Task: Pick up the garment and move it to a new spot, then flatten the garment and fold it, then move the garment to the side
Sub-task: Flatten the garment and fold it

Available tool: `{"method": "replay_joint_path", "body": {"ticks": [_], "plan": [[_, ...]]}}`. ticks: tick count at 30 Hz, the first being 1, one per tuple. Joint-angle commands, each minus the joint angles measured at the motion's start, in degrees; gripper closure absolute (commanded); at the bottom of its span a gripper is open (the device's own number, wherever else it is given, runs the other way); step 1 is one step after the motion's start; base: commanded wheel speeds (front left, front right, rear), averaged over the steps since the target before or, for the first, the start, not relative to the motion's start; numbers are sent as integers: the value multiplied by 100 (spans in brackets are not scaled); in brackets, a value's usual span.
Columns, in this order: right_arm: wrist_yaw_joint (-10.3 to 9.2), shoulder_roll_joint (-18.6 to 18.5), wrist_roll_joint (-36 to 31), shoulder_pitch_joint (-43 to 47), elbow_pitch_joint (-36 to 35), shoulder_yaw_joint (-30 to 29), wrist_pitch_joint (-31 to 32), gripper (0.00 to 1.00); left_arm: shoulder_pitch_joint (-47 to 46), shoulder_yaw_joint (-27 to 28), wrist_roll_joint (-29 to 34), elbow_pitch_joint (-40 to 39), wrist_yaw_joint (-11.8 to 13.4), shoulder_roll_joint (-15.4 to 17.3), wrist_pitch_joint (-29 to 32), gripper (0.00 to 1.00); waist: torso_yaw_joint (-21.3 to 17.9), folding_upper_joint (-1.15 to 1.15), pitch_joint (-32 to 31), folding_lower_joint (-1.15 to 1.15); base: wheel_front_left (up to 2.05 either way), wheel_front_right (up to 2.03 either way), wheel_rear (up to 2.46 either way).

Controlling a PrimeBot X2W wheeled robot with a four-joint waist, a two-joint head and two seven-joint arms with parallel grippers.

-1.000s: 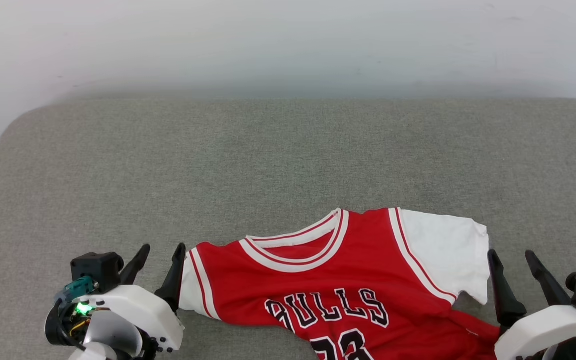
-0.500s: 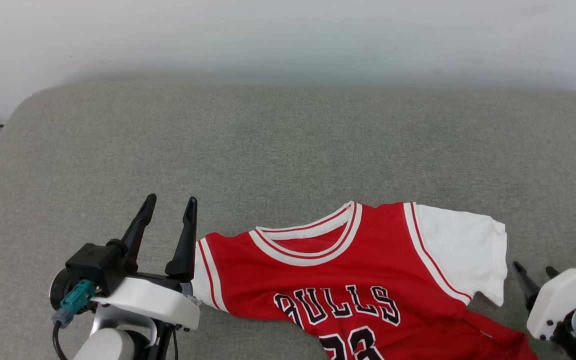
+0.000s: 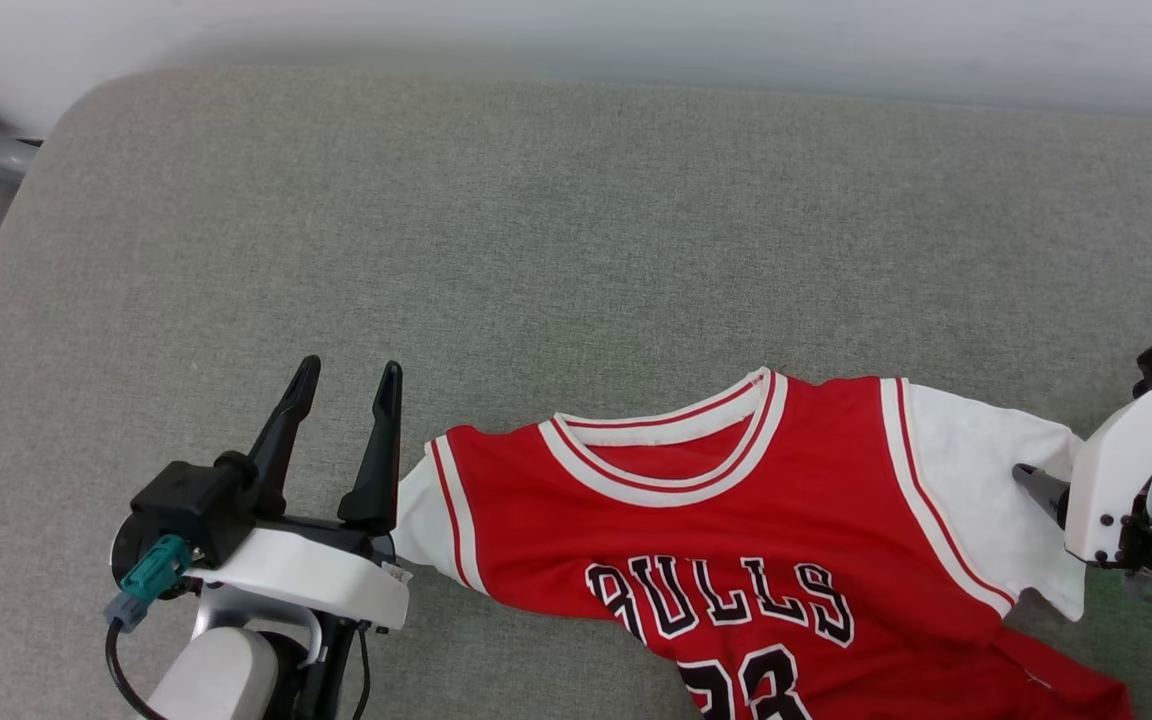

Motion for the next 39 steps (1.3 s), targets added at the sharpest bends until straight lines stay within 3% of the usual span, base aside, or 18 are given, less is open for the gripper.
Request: {"method": "replay_joint_path", "body": {"ticks": [1,2,3,4,13,19,24,33,38,39], "plan": [[0,160,107,181,275,109,381,0,-38,15,-41,61,-51,-3,-27,0,39,0,42,0,0,0,0],[1,199,154,209,325,95,507,24,-28,2,-69,101,-68,2,1,0,40,0,47,0,0,0,0],[1,226,170,232,347,91,588,71,-19,5,-112,130,-87,1,23,0,40,0,48,0,0,0,0],[1,234,180,237,343,80,624,100,-7,10,-133,175,-94,13,44,0,33,0,38,0,0,0,0],[-6,120,74,71,-214,-247,156,100,-52,85,-606,387,-317,362,845,0,-135,0,-163,0,0,0,0],[-4,207,-91,260,-783,-567,78,100,-84,41,-1263,456,-540,812,2264,0,-353,0,-303,0,0,0,0],[-3,335,-134,454,-1186,-628,213,100,-99,-83,-1771,533,-530,1081,3476,0,-552,0,-267,0,0,0,0],[-3,542,-161,494,-1522,-564,273,100,-583,-319,-2173,1070,-700,1140,4512,0,-759,0,59,0,0,0,0],[-3,591,-148,424,-1511,-522,236,100,-684,-682,-2420,1561,-714,1041,5434,0,-820,0,170,0,0,0,0],[-3,624,-105,393,-1496,-487,189,100,-747,-791,-2457,1694,-740,960,5616,100,-843,0,195,0,0,0,0]]}}
